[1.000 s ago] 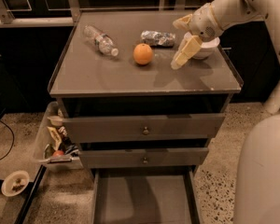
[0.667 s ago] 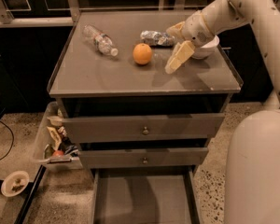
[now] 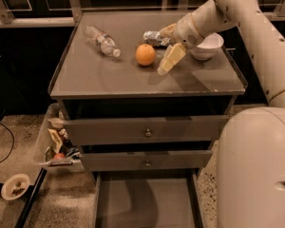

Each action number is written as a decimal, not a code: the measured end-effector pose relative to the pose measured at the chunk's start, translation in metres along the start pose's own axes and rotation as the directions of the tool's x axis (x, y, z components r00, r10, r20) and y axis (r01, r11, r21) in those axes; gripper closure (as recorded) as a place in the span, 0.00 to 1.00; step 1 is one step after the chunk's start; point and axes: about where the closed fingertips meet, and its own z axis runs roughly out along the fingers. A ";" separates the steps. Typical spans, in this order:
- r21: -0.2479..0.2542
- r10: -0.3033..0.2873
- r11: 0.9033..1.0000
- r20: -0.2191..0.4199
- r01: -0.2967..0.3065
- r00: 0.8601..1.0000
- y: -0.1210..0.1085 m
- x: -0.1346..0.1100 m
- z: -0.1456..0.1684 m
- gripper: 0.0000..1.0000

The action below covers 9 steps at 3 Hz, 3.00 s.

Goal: Place orange into bottom drawer

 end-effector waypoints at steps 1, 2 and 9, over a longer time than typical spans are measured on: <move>-0.015 -0.008 1.000 0.006 0.008 1.000 -0.004 -0.005 0.015 0.00; -0.040 -0.004 0.999 0.015 0.004 1.000 -0.005 -0.008 0.030 0.00; -0.092 -0.023 0.995 0.028 0.025 0.999 -0.001 -0.022 0.053 1.00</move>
Offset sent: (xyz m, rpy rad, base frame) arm 0.0175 0.0328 -0.0160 0.0192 0.0396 0.0480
